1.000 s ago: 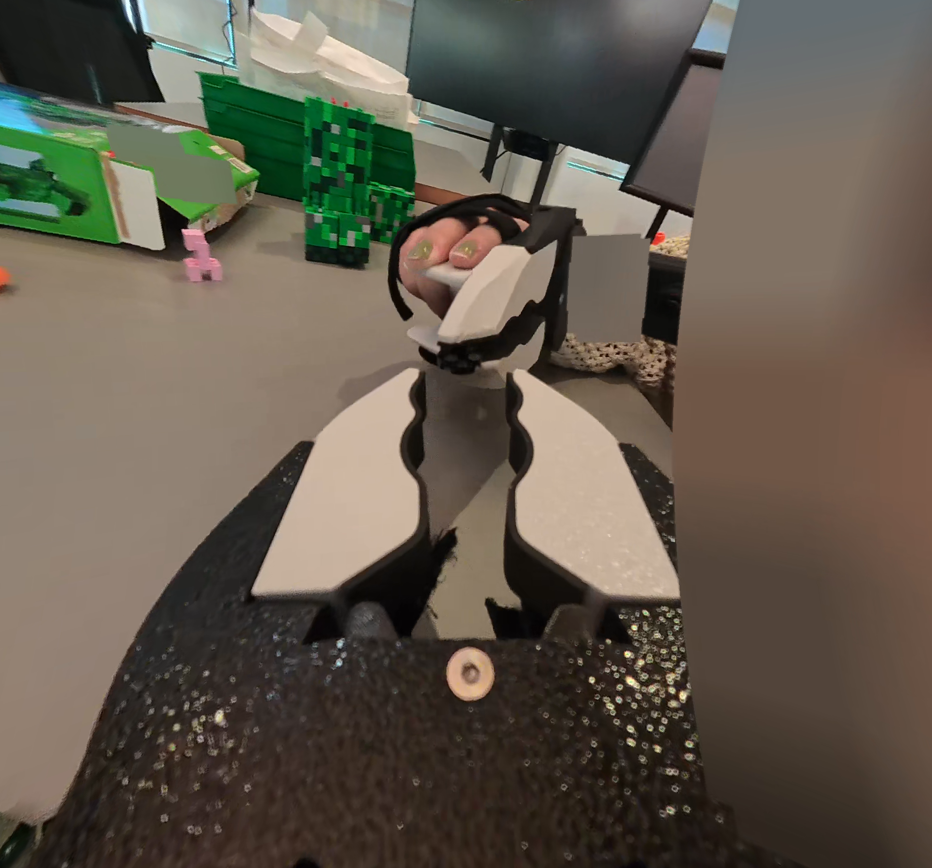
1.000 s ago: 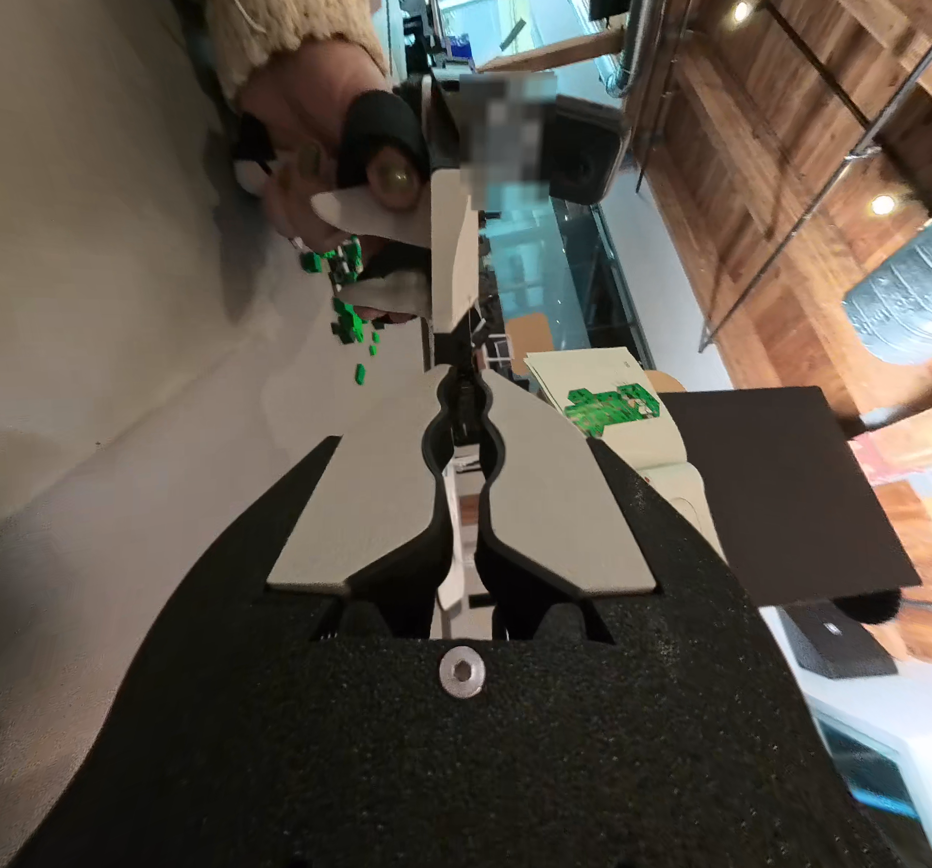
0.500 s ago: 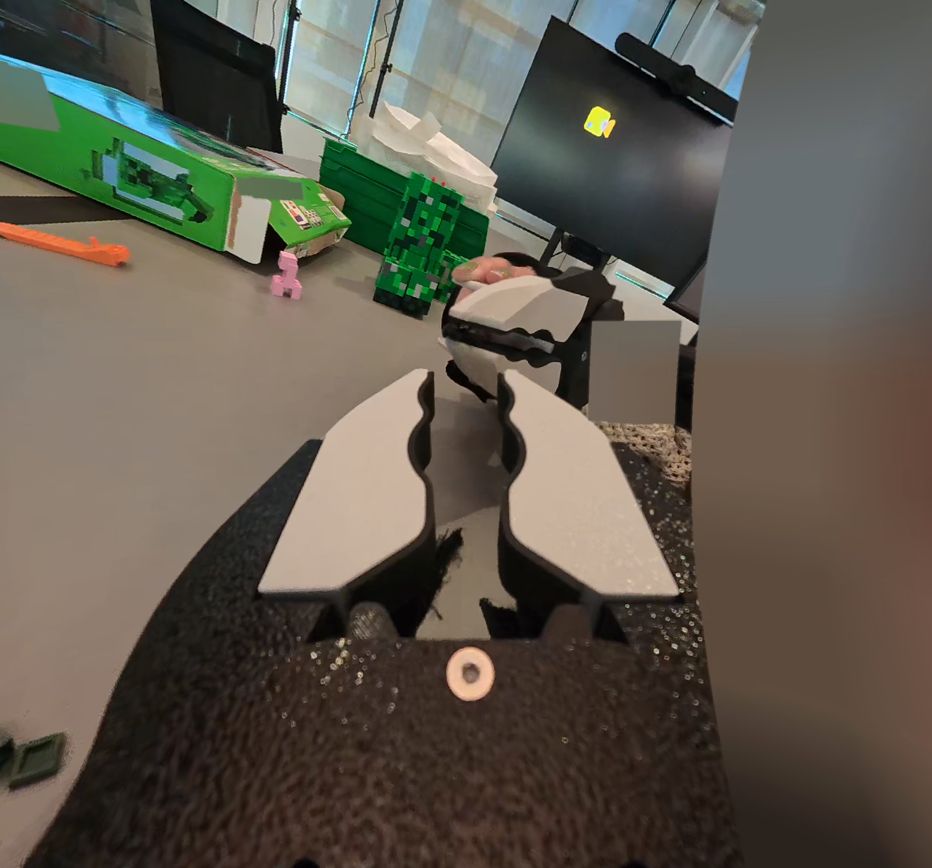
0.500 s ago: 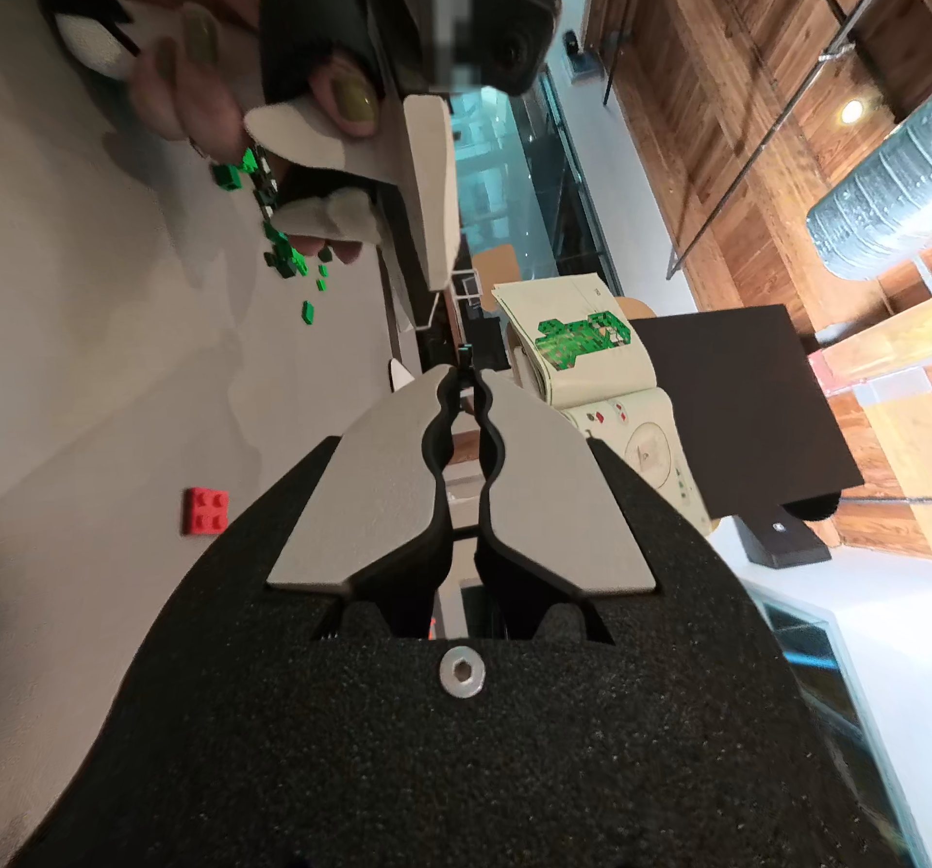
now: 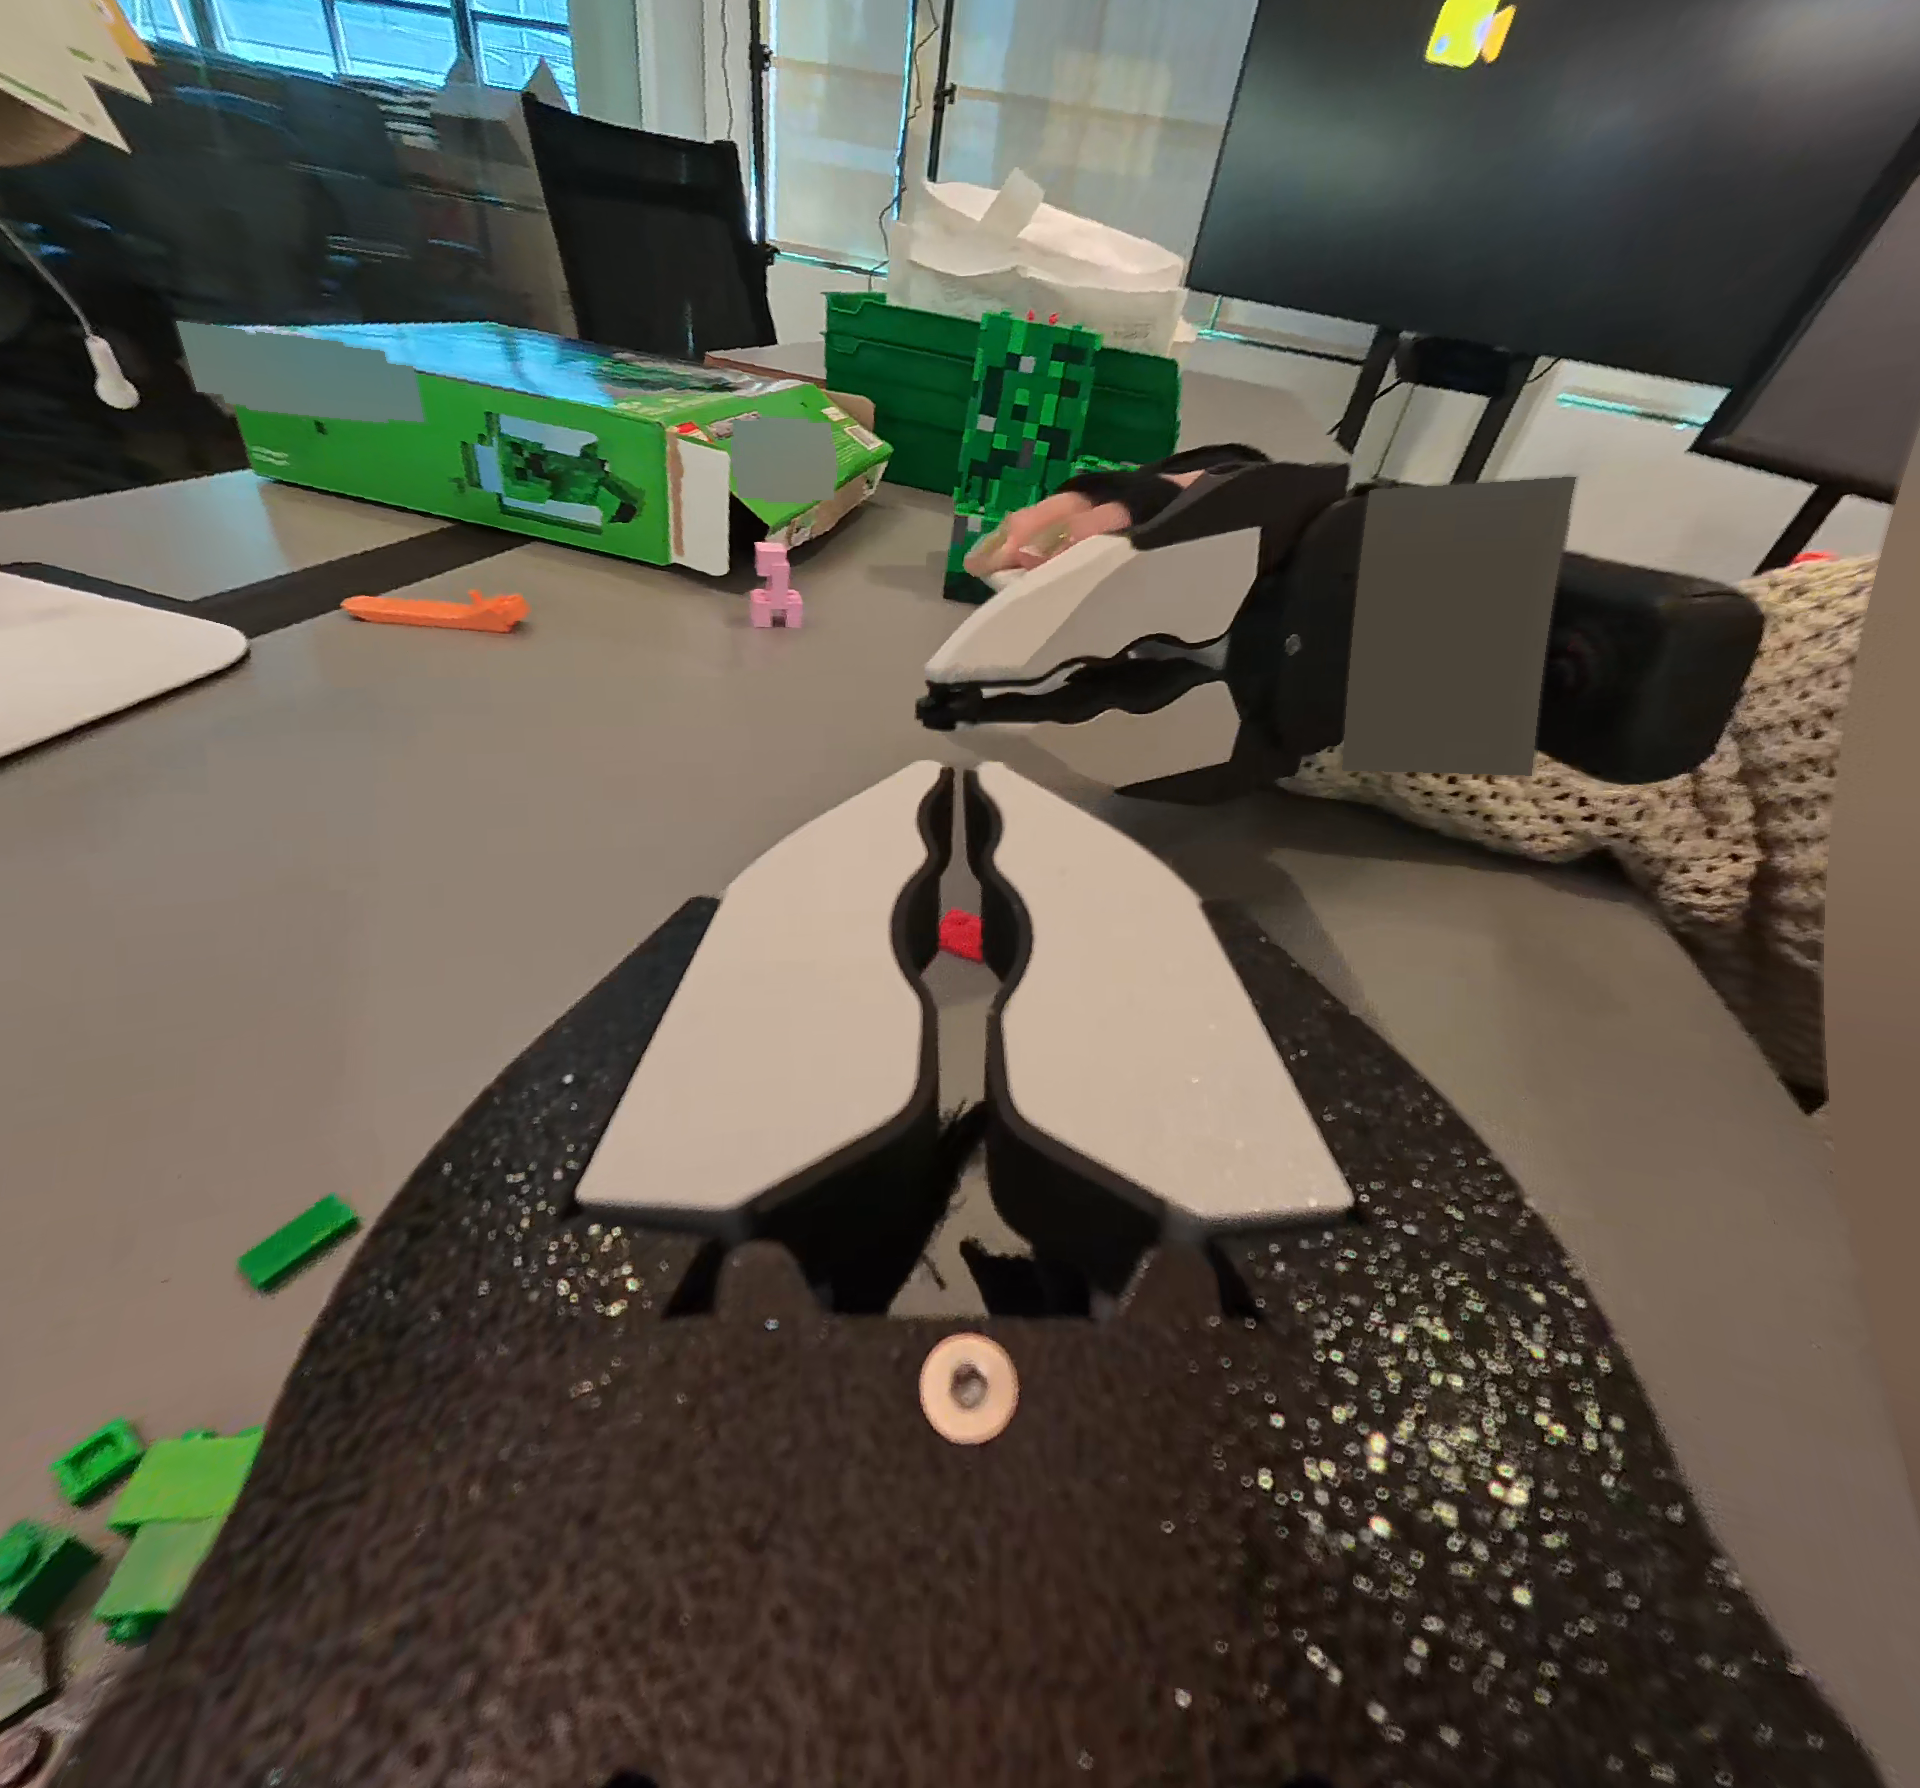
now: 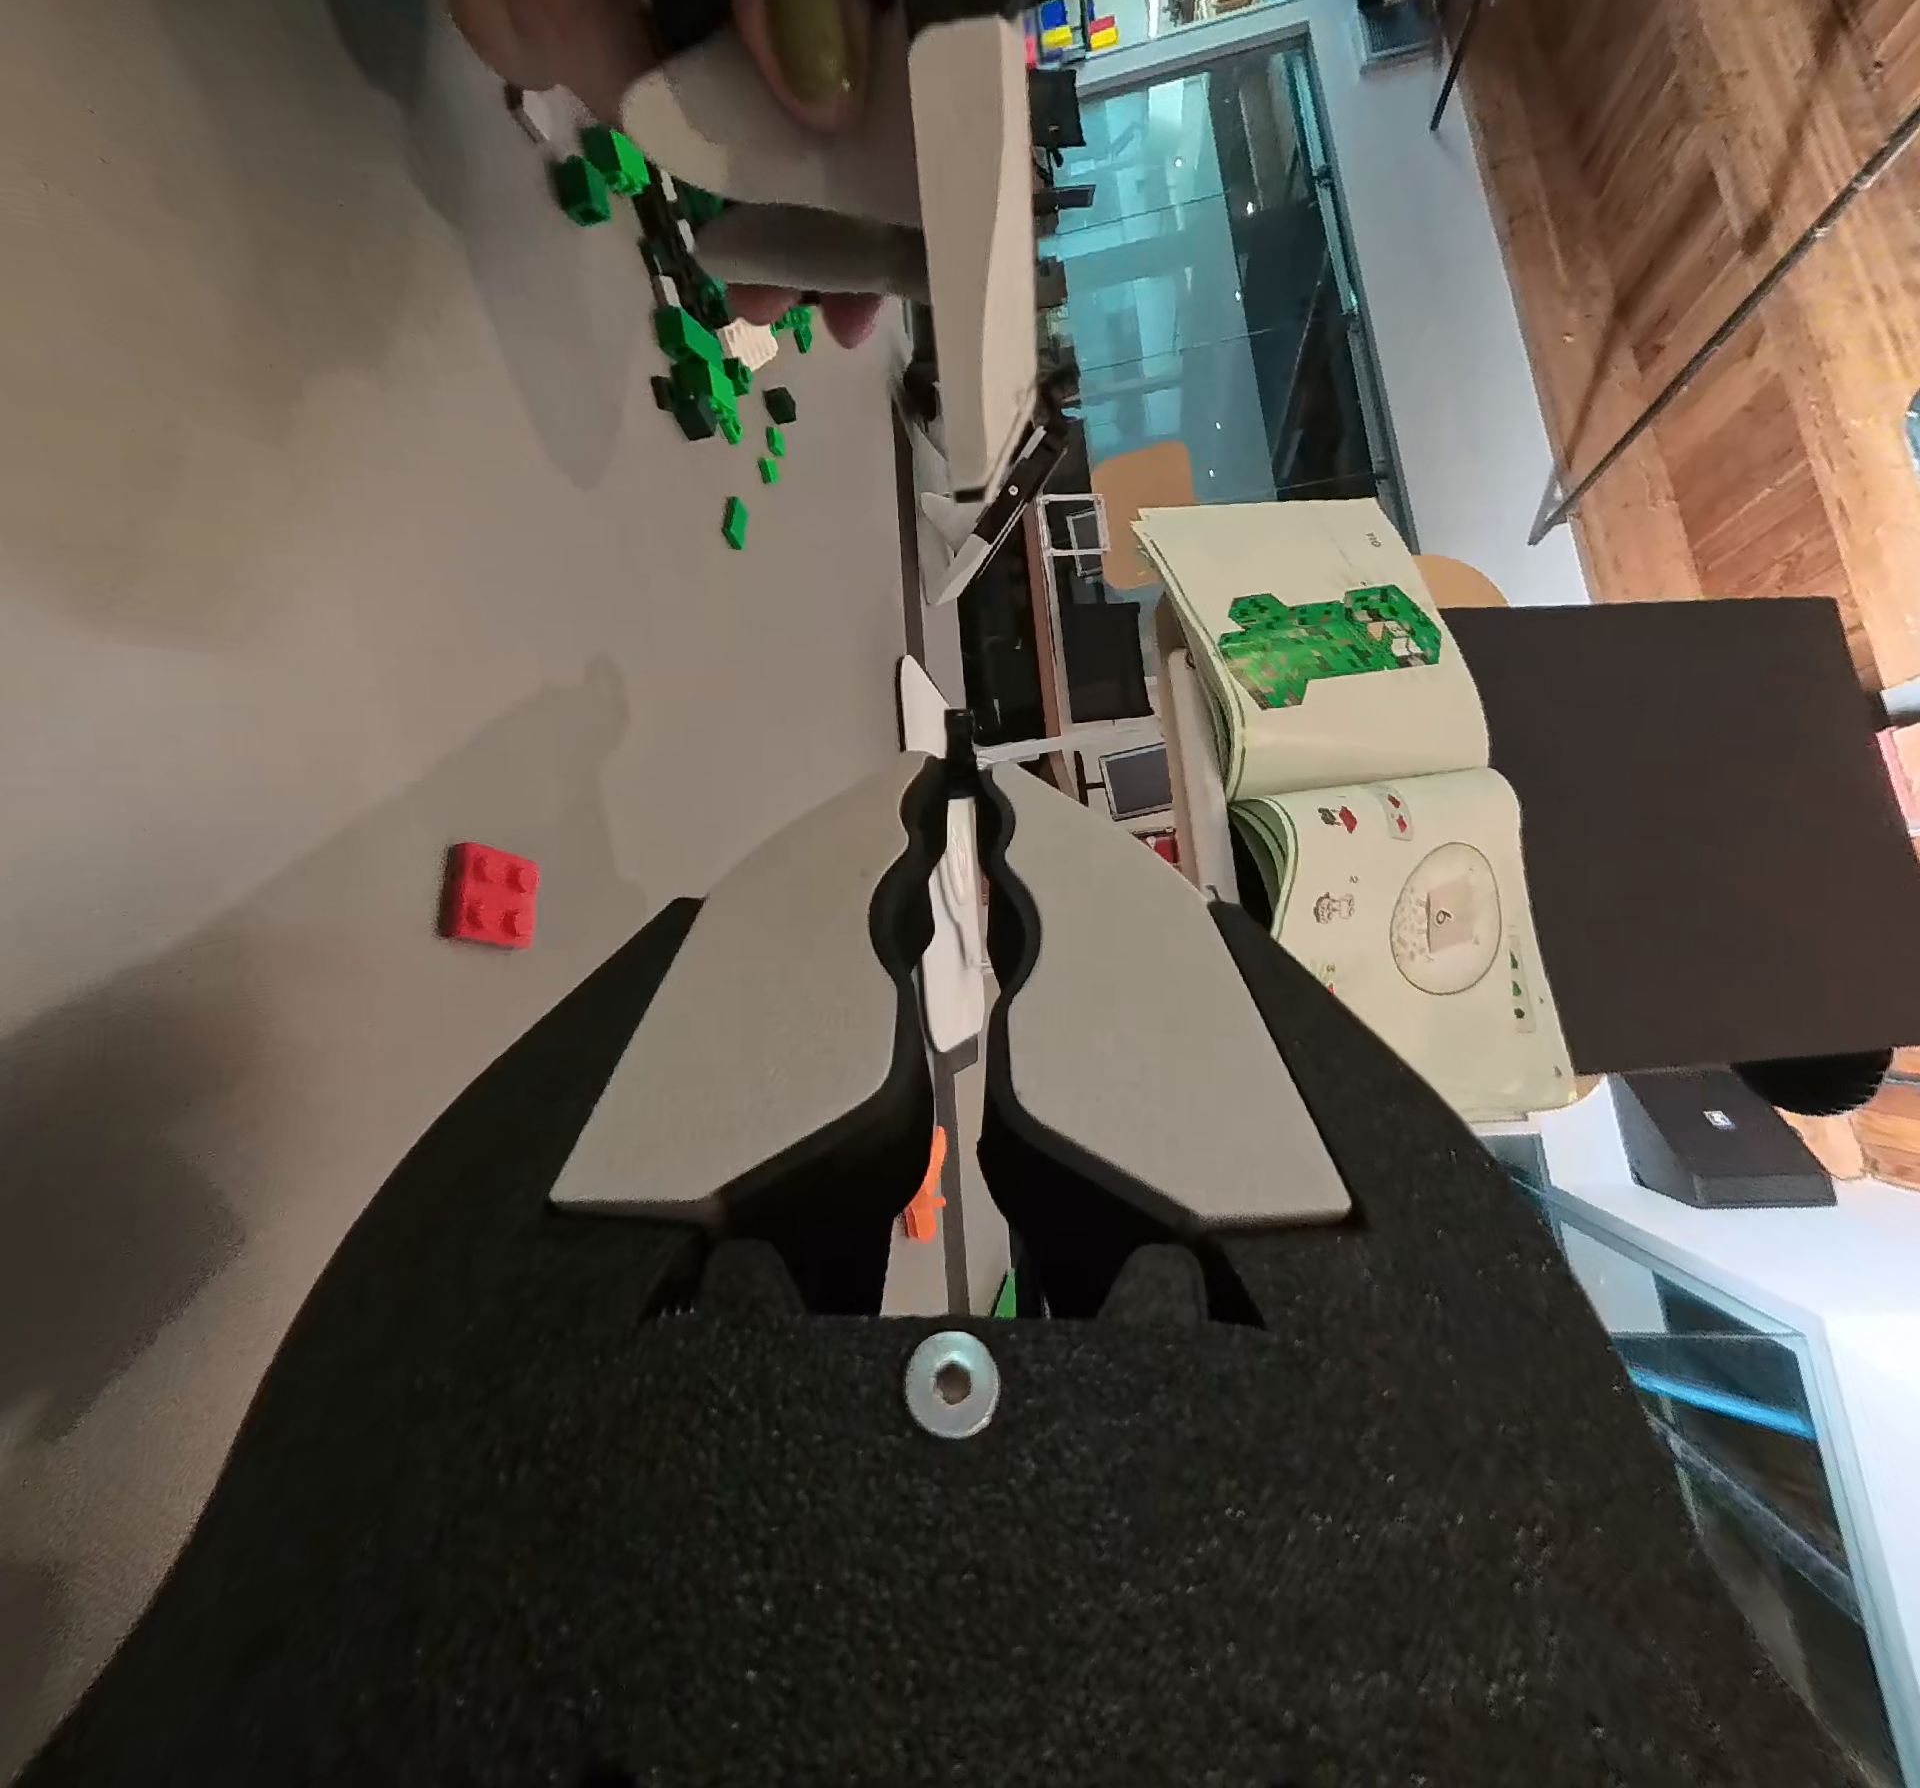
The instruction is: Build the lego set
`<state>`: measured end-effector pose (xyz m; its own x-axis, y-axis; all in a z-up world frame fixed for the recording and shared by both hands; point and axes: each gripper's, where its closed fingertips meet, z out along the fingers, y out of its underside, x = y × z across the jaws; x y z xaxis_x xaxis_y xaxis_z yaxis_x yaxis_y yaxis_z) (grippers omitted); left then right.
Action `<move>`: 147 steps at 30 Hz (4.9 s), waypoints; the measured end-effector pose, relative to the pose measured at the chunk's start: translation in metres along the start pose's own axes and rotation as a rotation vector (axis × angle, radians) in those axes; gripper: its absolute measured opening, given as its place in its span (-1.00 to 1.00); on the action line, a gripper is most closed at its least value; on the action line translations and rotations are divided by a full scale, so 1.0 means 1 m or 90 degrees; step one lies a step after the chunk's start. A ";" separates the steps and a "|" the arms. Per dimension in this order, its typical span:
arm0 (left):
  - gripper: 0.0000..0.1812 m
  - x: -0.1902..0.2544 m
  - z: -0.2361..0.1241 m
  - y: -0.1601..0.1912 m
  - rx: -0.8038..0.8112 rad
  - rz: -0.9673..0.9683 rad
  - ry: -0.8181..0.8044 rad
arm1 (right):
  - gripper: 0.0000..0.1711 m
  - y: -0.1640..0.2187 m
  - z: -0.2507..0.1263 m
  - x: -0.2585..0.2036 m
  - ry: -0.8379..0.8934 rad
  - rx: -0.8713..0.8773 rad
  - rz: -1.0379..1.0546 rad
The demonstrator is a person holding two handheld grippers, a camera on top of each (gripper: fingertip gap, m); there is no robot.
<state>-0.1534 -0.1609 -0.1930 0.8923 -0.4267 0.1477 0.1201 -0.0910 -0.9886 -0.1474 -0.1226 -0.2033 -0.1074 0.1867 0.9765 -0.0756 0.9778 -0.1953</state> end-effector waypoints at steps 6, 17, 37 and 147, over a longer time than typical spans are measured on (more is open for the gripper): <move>-1.00 -0.004 -0.001 0.001 -0.011 0.054 -0.038 | -0.95 -0.002 0.001 -0.007 -0.012 0.002 -0.014; -0.99 -0.005 -0.001 0.003 -0.023 0.104 -0.054 | -0.95 -0.006 0.001 -0.010 -0.056 0.030 0.106; -0.90 0.016 0.008 0.034 -0.149 0.404 -0.041 | -0.95 -0.038 -0.008 -0.039 -0.307 0.160 0.412; -1.00 -0.011 -0.019 0.051 -0.265 0.805 -0.134 | -0.82 -0.032 -0.005 -0.071 -0.537 -0.088 0.574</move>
<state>-0.1648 -0.1779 -0.2447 0.3463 -0.2796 -0.8955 -0.9347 -0.0214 -0.3548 -0.1320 -0.1668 -0.2664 -0.6746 0.7275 0.1251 0.4553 0.5435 -0.7052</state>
